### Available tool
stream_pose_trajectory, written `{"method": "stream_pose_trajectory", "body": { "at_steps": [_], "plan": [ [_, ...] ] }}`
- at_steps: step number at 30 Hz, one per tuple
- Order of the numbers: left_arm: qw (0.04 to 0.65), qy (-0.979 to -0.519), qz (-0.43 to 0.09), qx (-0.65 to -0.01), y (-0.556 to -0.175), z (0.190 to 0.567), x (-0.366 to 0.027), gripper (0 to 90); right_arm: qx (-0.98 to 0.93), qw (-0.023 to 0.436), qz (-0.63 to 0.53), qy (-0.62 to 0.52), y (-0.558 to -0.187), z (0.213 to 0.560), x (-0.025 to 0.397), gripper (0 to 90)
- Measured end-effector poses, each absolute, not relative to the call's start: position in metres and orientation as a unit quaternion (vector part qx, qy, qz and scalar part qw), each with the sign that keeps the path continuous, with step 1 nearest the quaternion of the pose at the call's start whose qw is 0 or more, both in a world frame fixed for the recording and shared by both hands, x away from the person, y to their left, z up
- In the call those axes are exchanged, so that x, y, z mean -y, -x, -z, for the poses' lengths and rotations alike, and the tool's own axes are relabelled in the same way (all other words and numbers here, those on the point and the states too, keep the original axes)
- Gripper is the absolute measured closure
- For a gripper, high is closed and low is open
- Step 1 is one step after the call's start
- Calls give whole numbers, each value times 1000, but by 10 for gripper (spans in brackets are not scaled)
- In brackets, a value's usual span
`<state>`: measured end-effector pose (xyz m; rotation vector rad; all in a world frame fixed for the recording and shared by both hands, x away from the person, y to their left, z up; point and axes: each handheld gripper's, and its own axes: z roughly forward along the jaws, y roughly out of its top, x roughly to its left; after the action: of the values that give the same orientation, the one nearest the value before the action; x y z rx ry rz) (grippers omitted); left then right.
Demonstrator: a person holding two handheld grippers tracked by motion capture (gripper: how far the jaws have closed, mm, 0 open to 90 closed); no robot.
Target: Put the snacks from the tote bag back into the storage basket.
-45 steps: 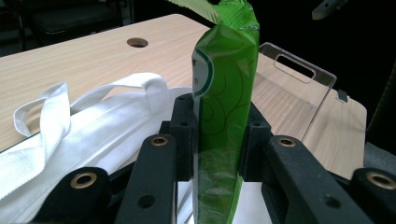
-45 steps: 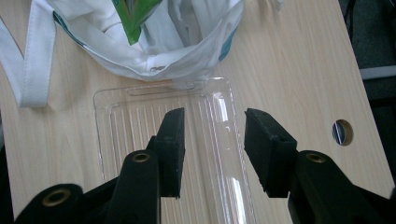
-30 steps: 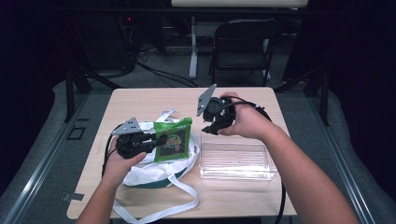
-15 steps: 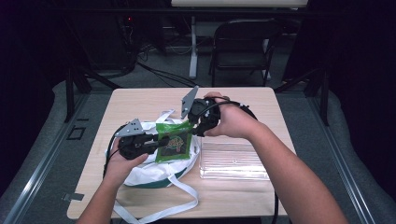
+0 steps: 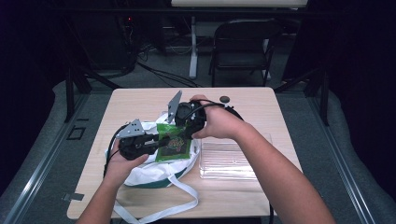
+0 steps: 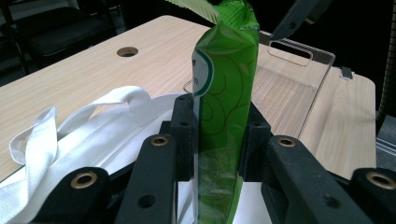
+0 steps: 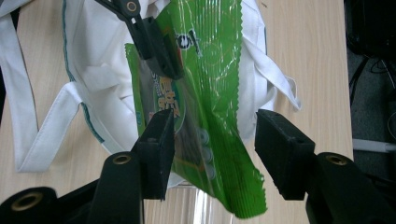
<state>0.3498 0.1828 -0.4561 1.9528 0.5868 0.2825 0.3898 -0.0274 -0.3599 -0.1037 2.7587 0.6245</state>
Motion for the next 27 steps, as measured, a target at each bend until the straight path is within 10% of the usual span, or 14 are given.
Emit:
{"method": "stream_pose_trajectory", "body": {
  "at_steps": [27],
  "plan": [
    [511, -820, -126, -225, -348, 455, -180, 727, -974, 112, -189, 54, -395, 374, 7, 667]
  ]
}}
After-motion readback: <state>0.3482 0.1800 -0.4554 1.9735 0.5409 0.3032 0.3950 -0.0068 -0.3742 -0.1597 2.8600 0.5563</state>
